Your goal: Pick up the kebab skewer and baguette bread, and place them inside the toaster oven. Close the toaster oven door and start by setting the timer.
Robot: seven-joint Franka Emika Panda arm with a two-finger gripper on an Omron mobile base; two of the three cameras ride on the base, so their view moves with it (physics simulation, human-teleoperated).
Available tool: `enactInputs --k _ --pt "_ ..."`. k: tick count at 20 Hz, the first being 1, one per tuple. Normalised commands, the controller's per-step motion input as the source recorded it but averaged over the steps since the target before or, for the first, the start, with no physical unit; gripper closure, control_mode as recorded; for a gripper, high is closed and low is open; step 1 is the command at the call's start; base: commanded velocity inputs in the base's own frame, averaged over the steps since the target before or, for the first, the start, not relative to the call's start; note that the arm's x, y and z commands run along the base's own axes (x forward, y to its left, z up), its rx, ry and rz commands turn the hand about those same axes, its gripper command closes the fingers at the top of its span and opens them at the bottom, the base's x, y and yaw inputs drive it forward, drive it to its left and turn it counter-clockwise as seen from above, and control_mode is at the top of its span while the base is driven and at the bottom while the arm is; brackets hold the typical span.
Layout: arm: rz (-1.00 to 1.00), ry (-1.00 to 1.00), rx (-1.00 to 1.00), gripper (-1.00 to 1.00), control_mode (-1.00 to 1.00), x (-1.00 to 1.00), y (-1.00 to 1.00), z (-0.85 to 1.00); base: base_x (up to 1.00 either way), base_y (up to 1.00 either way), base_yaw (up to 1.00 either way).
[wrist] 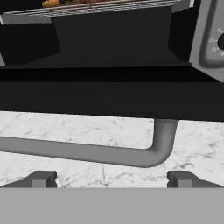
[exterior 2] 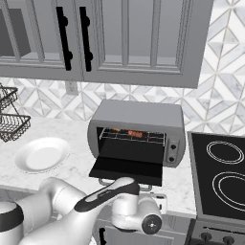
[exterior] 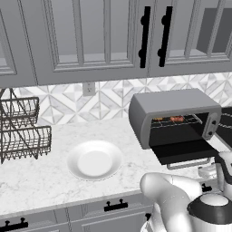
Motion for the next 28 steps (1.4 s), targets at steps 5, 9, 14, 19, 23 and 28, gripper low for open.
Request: enactInputs --k 5,9,14,19,23,28 --pt "-0.01 0.02 0.0 -1.0 -1.0 0.01 -0.01 -0.22 0.0 0.0 0.0" --pt "0.0 0.0 0.0 -1.0 -1.0 0.06 -0.08 -0.1 0.0 0.0 0.0" --pt "0.0 0.0 0.0 -1.0 -1.0 0.22 -0.02 0.0 0.0 0.0 0.0" --pt "0.0 0.0 0.0 -1.0 -1.0 0.25 0.0 -0.06 0.0 0.0 0.0" --pt "-0.01 0.0 0.0 -1.0 -1.0 0.22 0.02 -0.03 0.0 0.0 0.0" --pt "-0.01 0.0 0.0 -1.0 -1.0 0.24 0.06 0.09 0.0 0.0 0.0"
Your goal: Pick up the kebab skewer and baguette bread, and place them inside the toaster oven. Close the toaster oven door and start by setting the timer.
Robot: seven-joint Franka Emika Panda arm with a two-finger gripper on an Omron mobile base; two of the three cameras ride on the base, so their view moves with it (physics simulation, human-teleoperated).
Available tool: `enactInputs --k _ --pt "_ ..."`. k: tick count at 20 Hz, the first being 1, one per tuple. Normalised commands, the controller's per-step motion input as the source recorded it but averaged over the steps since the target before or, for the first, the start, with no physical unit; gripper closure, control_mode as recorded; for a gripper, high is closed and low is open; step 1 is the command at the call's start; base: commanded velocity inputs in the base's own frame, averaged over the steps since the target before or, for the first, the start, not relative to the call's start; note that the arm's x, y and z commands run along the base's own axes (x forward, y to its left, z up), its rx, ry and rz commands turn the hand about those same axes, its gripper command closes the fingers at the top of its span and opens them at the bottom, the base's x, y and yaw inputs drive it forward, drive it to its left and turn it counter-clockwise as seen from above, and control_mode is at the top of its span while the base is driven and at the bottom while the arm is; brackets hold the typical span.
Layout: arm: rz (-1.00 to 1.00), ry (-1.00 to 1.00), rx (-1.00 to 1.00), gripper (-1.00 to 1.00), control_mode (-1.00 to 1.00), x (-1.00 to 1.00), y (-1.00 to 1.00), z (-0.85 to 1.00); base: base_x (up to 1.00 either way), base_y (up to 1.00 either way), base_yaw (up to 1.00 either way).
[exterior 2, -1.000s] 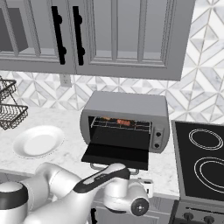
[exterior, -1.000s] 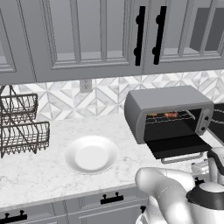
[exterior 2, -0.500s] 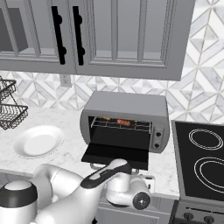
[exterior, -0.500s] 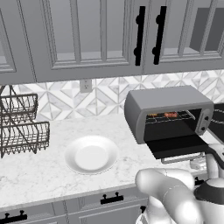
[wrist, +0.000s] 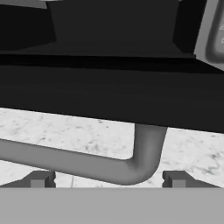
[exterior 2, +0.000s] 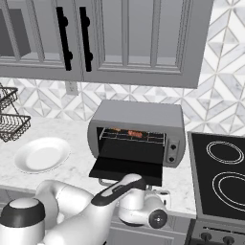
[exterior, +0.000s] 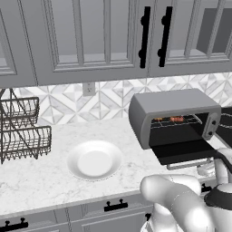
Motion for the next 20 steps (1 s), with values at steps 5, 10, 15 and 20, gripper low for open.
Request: enactInputs --k 5,10,15,20 --pt "-0.01 -0.02 0.0 -1.0 -1.0 0.16 0.0 0.44 0.0 0.0 0.0" --pt "-0.02 -0.03 0.0 -1.0 -1.0 0.19 0.0 0.58 0.0 0.0 0.0" --pt "-0.05 -0.03 0.0 -1.0 -1.0 0.31 0.0 0.61 0.0 0.0 0.0" --pt "-0.05 -0.02 0.0 -1.0 -1.0 0.36 0.0 0.54 0.0 0.0 0.0"
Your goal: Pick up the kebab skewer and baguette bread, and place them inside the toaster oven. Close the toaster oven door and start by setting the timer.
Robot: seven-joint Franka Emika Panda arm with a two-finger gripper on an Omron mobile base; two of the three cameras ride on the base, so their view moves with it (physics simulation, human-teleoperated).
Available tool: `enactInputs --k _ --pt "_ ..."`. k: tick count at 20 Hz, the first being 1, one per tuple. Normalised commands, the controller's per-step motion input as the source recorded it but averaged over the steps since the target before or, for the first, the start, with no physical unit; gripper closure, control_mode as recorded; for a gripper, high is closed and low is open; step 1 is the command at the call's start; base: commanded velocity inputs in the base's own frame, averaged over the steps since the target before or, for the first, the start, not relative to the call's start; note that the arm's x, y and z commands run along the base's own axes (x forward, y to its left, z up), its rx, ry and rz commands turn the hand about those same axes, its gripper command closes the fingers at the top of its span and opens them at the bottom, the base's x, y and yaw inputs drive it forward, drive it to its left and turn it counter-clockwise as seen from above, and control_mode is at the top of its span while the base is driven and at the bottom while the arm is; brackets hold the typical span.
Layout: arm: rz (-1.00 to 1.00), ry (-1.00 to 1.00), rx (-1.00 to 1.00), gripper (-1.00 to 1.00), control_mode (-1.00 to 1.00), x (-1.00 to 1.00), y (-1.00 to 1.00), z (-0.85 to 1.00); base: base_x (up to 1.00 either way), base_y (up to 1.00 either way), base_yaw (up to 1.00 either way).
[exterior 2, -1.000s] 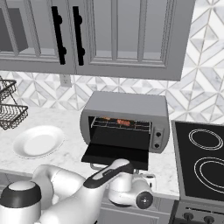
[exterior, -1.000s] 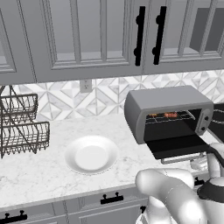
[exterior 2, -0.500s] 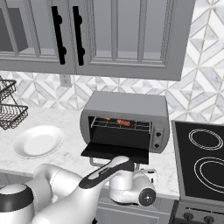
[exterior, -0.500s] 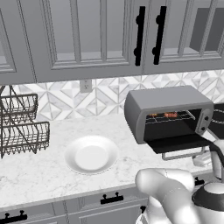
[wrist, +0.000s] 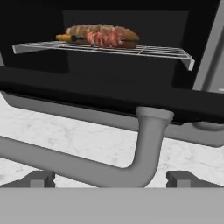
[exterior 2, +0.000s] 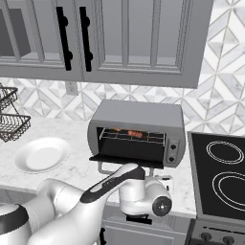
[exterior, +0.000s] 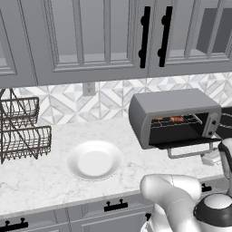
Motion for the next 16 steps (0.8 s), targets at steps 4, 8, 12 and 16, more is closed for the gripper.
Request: enactInputs --k 4,8,12,16 --pt "-0.06 -0.01 0.0 -1.0 -1.0 0.41 0.0 0.52 0.0 0.0 0.0" --pt "-0.06 0.0 0.0 -1.0 -1.0 0.44 0.0 0.43 0.0 0.0 0.0" --pt "-0.04 0.0 0.0 -1.0 -1.0 0.54 0.0 0.21 0.0 0.0 0.0" --pt "-0.02 0.0 0.0 -1.0 -1.0 0.58 0.0 0.04 0.0 0.0 0.0"
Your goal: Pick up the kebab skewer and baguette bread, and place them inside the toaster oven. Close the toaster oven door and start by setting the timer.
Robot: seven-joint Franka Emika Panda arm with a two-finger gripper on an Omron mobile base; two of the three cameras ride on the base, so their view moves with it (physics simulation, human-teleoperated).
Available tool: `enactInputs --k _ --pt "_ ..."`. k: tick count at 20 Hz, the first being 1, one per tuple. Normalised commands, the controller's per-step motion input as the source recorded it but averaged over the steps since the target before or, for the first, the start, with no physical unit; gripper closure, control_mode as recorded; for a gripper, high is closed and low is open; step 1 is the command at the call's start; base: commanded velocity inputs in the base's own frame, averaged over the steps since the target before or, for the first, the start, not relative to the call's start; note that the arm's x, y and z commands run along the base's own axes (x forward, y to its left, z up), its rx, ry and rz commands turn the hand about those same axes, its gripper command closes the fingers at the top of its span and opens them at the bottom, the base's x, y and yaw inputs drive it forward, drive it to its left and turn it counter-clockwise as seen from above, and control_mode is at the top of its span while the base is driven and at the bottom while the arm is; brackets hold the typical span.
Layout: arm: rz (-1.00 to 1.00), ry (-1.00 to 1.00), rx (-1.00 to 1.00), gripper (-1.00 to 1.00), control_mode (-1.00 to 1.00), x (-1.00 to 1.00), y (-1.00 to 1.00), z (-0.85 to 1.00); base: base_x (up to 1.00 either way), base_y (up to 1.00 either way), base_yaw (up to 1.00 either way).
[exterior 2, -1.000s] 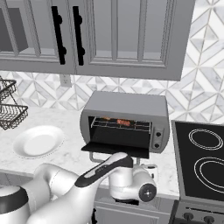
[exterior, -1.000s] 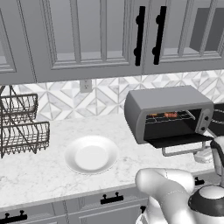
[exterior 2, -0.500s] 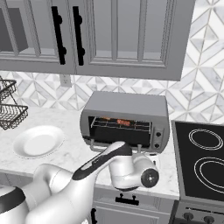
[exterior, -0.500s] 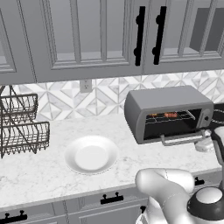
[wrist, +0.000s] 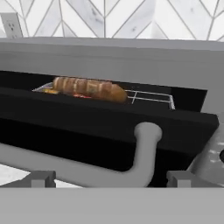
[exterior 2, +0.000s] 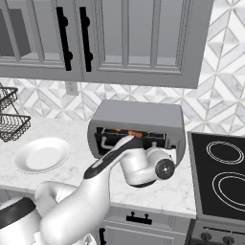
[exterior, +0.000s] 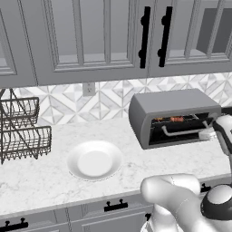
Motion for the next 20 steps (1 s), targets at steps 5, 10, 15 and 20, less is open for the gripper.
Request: enactInputs --k 5,10,15,20 --pt "0.0 0.0 0.0 -1.0 -1.0 0.51 0.0 0.0 0.0 0.0 0.0" --pt "0.0 0.0 0.0 -1.0 -1.0 0.27 0.0 0.0 0.0 0.0 0.0" --pt "0.0 0.0 0.0 -1.0 -1.0 -0.17 -0.18 0.01 0.0 0.0 0.0" --pt "-0.01 -0.01 0.0 -1.0 -1.0 -0.23 -0.48 0.15 0.0 0.0 0.0"
